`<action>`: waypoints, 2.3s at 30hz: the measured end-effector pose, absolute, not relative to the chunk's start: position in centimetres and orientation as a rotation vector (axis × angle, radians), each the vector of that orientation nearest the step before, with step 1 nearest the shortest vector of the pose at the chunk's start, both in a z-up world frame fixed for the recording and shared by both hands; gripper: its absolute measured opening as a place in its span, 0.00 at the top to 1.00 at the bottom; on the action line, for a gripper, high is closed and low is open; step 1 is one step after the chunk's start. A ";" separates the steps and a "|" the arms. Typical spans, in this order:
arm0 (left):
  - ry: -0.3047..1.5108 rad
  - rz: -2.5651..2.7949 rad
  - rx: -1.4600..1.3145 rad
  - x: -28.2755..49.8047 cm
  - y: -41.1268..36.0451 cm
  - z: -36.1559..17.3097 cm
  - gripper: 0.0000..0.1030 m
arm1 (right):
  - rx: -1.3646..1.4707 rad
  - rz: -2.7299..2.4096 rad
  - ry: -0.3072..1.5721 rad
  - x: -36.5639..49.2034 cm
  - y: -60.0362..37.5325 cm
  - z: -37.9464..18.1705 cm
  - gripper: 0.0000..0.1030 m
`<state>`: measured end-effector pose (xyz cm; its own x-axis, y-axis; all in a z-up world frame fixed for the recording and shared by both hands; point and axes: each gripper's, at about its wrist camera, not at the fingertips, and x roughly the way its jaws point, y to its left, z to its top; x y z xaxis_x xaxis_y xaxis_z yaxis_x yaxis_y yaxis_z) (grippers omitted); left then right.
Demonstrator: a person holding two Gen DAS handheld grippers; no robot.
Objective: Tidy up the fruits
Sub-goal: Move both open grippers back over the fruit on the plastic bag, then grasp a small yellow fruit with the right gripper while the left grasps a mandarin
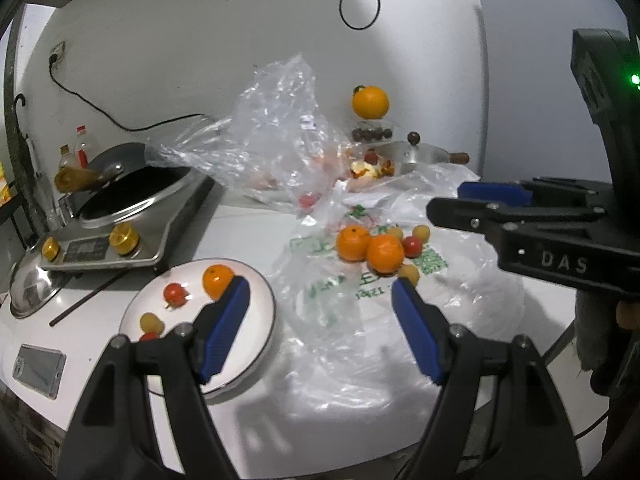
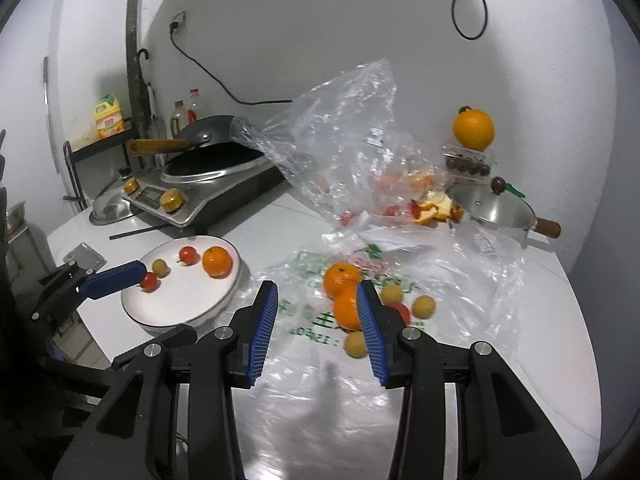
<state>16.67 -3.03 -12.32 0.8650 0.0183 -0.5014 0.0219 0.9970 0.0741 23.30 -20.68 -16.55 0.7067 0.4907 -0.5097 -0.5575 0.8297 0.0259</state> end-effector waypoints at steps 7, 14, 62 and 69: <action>0.547 -0.022 0.096 18.2 -4.6 -12.9 0.27 | -0.114 0.559 0.547 24.6 -22.8 -17.4 0.58; 0.564 -0.025 0.103 19.7 -5.3 -13.6 0.27 | -0.104 0.556 0.580 26.2 -23.7 -18.6 0.58; 0.623 -0.048 0.093 25.3 -5.7 -15.5 0.27 | -0.134 0.543 0.727 31.4 -23.7 -23.1 0.73; 0.626 -0.058 0.159 27.7 -8.4 -16.0 0.28 | -0.102 0.538 0.673 32.0 -26.0 -22.0 0.73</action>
<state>27.69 -8.44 -16.00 0.8092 -0.0057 -0.5875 0.1020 0.9861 0.1310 32.02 -26.04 -22.02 0.6518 0.4405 -0.6173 -0.5050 0.8594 0.0800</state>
